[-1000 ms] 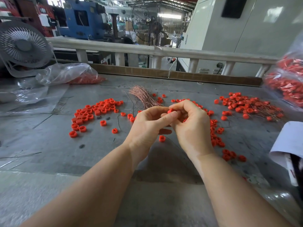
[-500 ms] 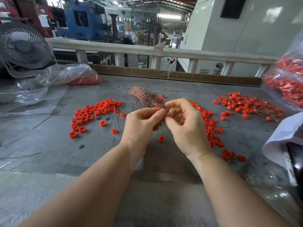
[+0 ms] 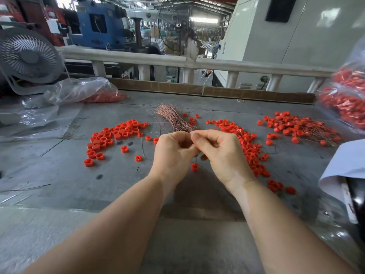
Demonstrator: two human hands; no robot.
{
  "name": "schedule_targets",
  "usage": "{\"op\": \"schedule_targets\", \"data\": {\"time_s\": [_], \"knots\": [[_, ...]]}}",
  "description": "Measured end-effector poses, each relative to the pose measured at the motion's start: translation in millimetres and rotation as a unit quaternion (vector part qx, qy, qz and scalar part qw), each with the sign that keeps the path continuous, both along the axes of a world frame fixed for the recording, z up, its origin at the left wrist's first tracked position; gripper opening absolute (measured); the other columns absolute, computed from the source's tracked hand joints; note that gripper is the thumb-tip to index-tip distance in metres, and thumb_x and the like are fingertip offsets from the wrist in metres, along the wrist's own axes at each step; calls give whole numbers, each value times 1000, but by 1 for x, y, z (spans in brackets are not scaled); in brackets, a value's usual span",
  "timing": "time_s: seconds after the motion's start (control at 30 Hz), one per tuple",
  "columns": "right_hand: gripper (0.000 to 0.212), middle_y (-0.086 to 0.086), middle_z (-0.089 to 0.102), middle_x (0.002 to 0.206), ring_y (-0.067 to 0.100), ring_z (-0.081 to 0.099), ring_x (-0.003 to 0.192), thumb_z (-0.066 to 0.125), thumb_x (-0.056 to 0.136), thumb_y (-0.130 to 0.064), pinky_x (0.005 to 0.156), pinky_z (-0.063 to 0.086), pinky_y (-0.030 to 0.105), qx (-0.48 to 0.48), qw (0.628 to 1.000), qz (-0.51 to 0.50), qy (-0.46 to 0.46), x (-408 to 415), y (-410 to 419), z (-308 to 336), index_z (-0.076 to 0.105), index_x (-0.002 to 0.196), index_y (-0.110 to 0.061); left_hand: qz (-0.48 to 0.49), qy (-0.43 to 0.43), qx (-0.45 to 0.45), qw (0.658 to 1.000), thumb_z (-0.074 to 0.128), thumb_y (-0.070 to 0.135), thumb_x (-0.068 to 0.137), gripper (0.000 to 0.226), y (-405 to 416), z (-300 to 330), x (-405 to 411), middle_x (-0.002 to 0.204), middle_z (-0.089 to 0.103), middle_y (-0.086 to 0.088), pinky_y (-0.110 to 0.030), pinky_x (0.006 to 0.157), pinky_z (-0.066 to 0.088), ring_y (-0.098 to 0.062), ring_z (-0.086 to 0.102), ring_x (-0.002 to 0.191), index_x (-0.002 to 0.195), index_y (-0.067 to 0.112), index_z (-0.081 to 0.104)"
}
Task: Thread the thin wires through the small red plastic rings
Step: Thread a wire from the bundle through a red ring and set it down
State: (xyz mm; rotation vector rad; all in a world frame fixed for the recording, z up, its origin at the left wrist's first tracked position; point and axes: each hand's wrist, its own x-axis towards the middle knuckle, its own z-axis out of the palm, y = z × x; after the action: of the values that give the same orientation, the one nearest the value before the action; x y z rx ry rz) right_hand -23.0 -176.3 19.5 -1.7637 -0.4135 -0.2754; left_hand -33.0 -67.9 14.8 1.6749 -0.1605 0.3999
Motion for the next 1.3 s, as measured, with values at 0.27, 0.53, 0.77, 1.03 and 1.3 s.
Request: {"op": "schedule_targets", "data": {"time_s": [0.27,0.53,0.77,1.03,1.3], "knots": [[13,-7,70,78,-3,63,70,67,81,-10,63,47,11,74,997,29,-16,0,0,1,71,89,-19,-2,-22,4,1000,69,-1,76,24,0,3,-4,56,67,8,-13,57,49,-2,62,58,65,20,68],[14,-5,71,83,2,64,76,59,87,-15,62,48,13,110,993,30,4,-1,-1,4,69,93,-24,-18,-2,-107,994,71,13,78,5,0,5,-1,55,66,7,-11,53,43,2,56,52,74,10,71],[25,-8,71,75,3,65,73,61,84,-2,67,47,13,58,997,14,-41,0,-4,5,72,83,-25,-33,50,-146,987,68,24,81,20,3,6,-2,56,64,3,-17,51,47,-6,59,55,64,13,67],[15,-11,68,74,-6,60,65,62,87,-7,59,42,6,56,996,-32,-56,3,-7,5,71,86,-19,-106,70,-178,976,64,17,82,10,0,9,-4,66,67,0,-18,53,49,-9,61,61,80,12,72],[19,-10,69,76,-7,59,65,58,89,-6,56,41,6,84,995,-30,-32,1,-6,6,71,85,-20,-84,48,-146,985,55,3,89,20,-1,8,-5,66,70,2,-18,54,50,-7,62,60,82,15,70]]}}
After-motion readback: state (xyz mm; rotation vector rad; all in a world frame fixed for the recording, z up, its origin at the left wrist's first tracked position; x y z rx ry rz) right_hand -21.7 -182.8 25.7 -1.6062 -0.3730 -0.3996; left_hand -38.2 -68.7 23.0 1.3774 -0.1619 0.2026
